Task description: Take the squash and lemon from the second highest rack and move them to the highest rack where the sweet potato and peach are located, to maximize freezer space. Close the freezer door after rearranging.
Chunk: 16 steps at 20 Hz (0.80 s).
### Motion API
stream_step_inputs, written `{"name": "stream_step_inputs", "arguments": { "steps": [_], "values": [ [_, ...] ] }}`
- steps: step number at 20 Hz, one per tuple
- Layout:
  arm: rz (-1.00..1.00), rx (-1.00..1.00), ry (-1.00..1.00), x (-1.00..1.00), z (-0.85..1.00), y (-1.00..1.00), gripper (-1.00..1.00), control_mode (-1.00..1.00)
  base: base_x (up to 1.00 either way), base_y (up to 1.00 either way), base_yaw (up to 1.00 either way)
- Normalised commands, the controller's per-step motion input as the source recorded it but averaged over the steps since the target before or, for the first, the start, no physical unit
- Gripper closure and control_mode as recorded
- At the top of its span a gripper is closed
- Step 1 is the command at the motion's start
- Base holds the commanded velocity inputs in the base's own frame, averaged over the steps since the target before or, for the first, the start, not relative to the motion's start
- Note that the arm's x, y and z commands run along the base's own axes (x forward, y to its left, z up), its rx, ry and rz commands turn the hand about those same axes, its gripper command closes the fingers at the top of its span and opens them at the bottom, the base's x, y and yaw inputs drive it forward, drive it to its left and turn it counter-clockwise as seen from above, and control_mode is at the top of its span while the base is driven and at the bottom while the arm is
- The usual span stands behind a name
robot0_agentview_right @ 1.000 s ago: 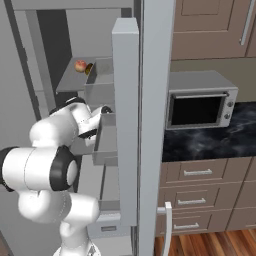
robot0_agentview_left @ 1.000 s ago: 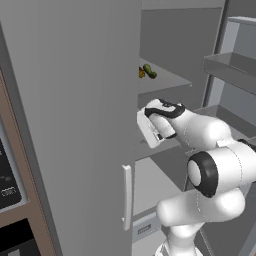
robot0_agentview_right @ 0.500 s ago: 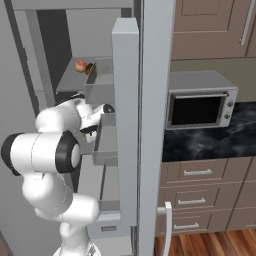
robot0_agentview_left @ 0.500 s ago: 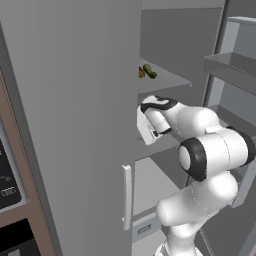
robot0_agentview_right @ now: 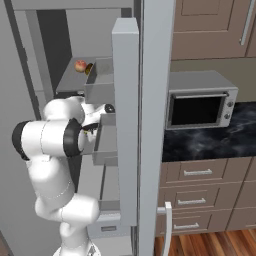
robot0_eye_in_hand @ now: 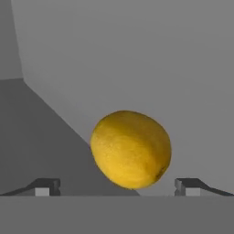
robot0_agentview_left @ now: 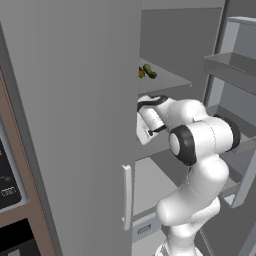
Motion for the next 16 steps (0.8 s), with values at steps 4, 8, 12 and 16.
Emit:
{"name": "stream_step_inputs", "arguments": {
  "steps": [4, 8, 12, 16],
  "values": [
    [0.00, 0.00, 0.02, 0.38, -0.22, 0.00, -1.00, -1.00, 0.00, 0.00, 0.00],
    [0.00, 0.00, 0.03, 0.38, -0.23, 0.00, -1.00, -1.00, 0.00, 0.00, 0.00],
    [0.02, 0.00, 0.00, -0.04, -0.24, 0.06, -1.00, -1.00, 0.00, 0.00, 0.00],
    [0.01, -0.09, 0.00, -0.03, -0.29, 0.24, -1.00, -1.00, 0.00, 0.00, 0.00]
  ]
}}
